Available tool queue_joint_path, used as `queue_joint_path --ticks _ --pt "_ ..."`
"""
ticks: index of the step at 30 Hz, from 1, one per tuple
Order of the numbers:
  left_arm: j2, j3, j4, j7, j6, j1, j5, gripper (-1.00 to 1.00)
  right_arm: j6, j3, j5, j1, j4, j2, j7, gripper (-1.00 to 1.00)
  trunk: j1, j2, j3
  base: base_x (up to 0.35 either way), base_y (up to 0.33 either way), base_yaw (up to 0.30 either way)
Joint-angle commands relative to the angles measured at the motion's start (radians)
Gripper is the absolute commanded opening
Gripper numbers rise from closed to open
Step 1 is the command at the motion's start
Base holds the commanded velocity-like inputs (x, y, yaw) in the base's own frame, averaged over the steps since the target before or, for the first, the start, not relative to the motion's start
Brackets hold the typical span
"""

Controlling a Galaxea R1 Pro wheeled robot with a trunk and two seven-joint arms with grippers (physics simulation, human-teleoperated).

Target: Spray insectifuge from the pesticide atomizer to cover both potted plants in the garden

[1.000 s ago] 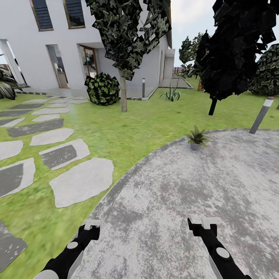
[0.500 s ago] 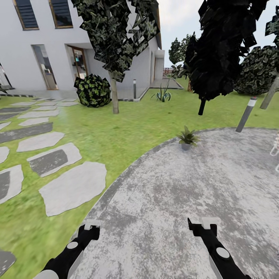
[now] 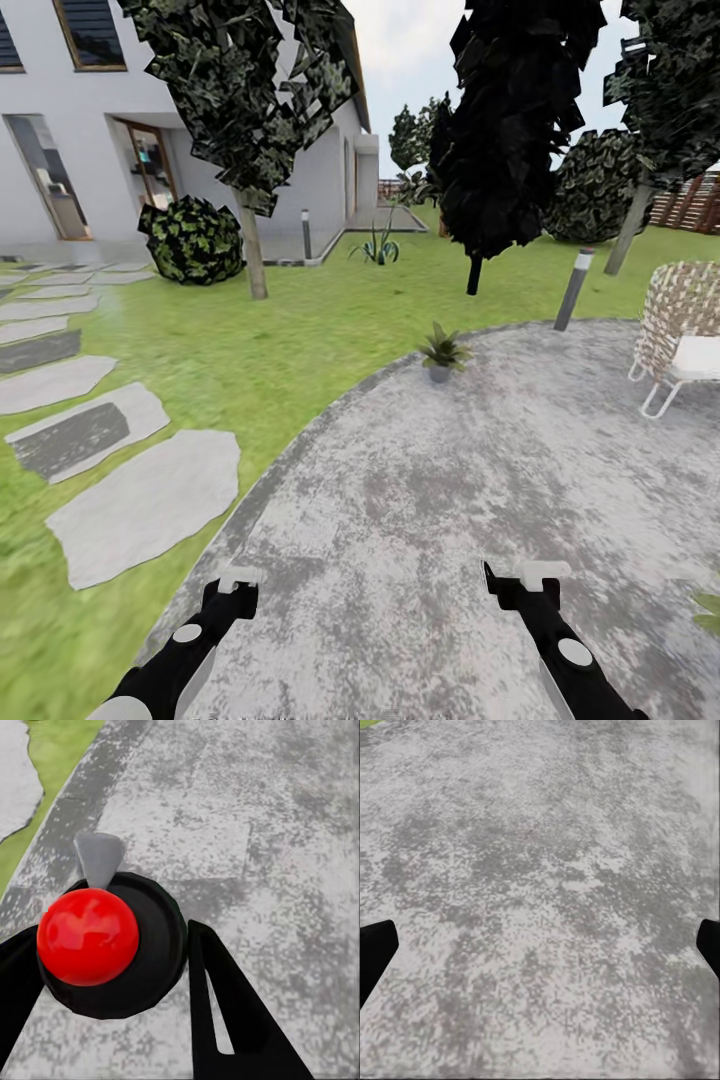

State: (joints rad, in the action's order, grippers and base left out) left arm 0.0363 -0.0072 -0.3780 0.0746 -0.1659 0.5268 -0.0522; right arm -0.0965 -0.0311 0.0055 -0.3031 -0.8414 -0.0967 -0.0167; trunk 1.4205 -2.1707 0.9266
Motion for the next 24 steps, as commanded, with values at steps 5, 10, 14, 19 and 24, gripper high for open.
queue_joint_path --ticks 5,10,14,19,24 --pt "0.0 0.0 0.0 0.002 -0.003 0.001 -0.006 -1.0 -0.003 0.0 0.001 -0.001 0.002 0.0 -0.001 1.0 -0.001 0.0 -0.003 -0.313 0.0 -0.261" --pt "0.0 0.0 0.001 0.002 -0.003 0.001 -0.006 -1.0 -0.002 0.0 0.001 -0.001 0.002 0.0 0.0 1.0 -0.001 0.0 -0.007 -0.332 -0.036 -0.261" --pt "0.0 0.0 0.0 0.002 -0.003 0.001 -0.006 -1.0 -0.003 0.0 0.001 -0.001 0.002 0.0 0.0 1.0 -0.001 0.0 -0.011 -0.316 -0.12 -0.261" --pt "0.0 0.0 0.0 0.002 -0.003 0.0 -0.006 -1.0 -0.003 0.0 0.001 -0.001 0.002 0.0 0.0 1.0 -0.001 0.0 -0.015 -0.215 -0.199 -0.261" --pt "0.001 0.0 0.0 0.001 -0.003 0.001 -0.006 -1.0 -0.003 0.0 0.001 -0.001 0.002 0.0 -0.001 1.0 -0.001 0.0 -0.019 -0.125 -0.173 -0.261"
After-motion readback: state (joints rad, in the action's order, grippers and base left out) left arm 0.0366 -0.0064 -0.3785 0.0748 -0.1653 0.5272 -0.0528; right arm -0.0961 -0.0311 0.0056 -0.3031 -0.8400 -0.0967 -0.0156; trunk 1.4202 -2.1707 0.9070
